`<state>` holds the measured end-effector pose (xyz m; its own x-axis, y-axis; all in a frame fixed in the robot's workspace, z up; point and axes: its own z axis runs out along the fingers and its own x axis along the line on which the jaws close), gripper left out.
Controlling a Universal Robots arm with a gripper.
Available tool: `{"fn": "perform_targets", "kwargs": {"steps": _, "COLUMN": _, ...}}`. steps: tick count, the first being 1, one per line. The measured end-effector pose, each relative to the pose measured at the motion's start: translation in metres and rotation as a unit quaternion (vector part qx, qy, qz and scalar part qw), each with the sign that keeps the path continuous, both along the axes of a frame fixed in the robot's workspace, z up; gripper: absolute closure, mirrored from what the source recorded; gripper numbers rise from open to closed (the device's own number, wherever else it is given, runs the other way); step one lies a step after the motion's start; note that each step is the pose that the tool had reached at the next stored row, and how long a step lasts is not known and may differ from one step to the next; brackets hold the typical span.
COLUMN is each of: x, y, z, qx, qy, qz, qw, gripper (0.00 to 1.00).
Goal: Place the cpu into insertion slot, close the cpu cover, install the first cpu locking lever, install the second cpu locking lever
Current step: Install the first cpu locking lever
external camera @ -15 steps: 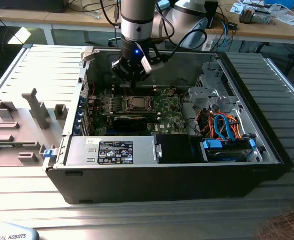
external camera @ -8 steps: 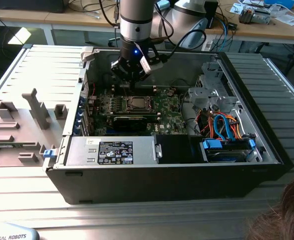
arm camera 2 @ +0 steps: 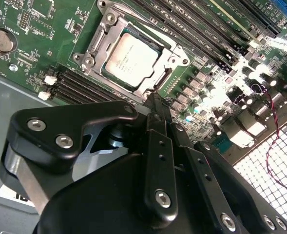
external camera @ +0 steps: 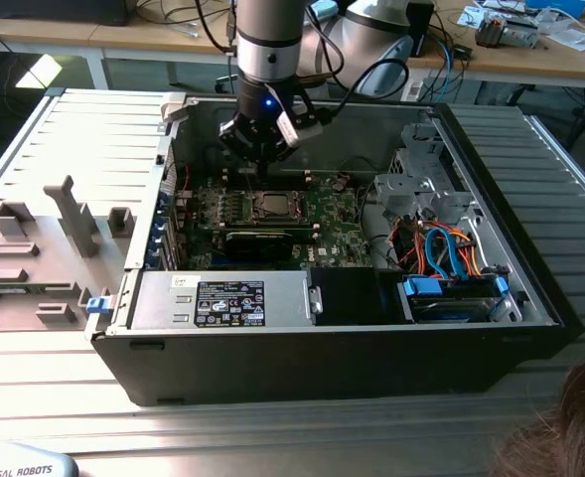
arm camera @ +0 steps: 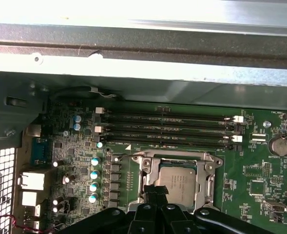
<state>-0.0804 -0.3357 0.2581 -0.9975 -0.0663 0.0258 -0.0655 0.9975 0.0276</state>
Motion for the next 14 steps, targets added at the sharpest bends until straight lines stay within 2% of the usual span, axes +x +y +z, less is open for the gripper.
{"fn": "perform_targets", "kwargs": {"steps": 14, "x": -0.0038, "y": 0.0000, "z": 0.0000, "qx": 0.0000, "qy": 0.0000, "qz": 0.000, "qw": 1.0000, "gripper": 0.89}}
